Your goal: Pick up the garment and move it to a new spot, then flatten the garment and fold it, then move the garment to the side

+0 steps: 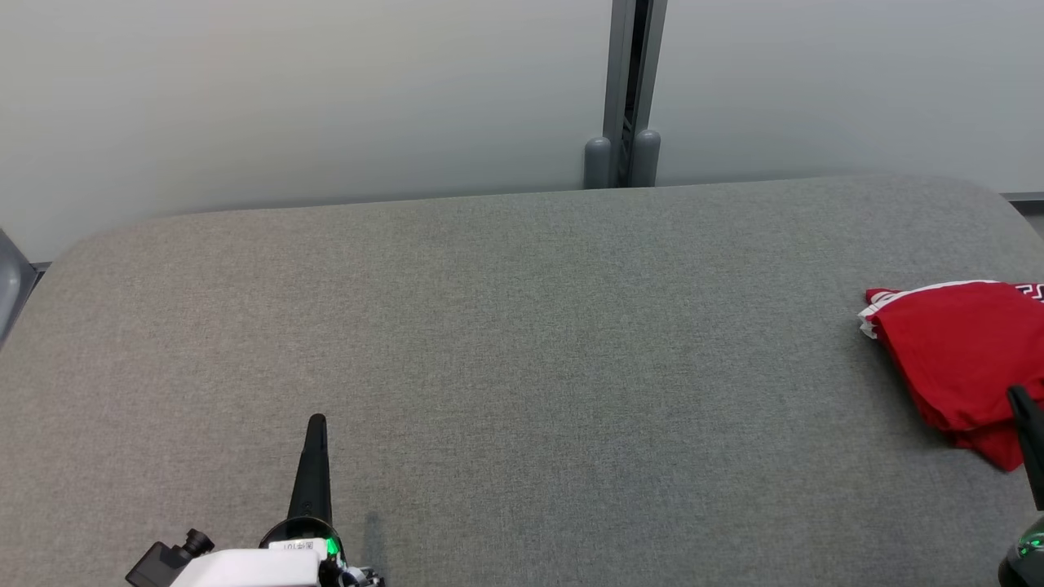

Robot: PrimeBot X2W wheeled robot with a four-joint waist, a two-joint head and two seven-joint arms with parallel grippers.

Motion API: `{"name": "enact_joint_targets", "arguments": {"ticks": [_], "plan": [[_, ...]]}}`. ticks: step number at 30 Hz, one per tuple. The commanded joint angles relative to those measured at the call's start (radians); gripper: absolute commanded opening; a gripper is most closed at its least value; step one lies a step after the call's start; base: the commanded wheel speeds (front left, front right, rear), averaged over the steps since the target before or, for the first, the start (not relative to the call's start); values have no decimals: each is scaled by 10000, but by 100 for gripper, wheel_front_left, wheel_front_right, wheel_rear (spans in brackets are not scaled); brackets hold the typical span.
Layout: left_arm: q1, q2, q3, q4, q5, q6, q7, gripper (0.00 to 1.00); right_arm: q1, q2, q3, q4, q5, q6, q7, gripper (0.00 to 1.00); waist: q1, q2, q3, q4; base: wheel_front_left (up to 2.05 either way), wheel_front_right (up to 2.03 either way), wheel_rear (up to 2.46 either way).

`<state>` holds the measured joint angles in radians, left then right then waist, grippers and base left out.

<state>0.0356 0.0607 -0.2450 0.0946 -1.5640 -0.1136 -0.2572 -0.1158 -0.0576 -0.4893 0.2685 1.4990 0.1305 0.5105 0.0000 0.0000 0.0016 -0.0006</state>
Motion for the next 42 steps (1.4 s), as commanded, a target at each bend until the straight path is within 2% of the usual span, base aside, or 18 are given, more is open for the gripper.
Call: {"name": "enact_joint_targets", "arguments": {"ticks": [1, 10, 42], "plan": [[-177, 13, 53, 11, -146, -78, -30, 0, -170, -89, -84, 26, 187, 4, 98, 0, 0, 0, 4, 2, 0, 0, 0], [-208, -121, 78, 47, -565, -225, -67, 0, -237, -88, -257, 187, 730, 2, 305, 0, 0, 0, 29, 11, 0, 0, 0], [-198, -114, 75, 40, -541, -221, -60, 0, -224, -78, -254, 177, 683, 2, 293, 0, 0, 0, 29, 11, 0, 0, 0]]}}
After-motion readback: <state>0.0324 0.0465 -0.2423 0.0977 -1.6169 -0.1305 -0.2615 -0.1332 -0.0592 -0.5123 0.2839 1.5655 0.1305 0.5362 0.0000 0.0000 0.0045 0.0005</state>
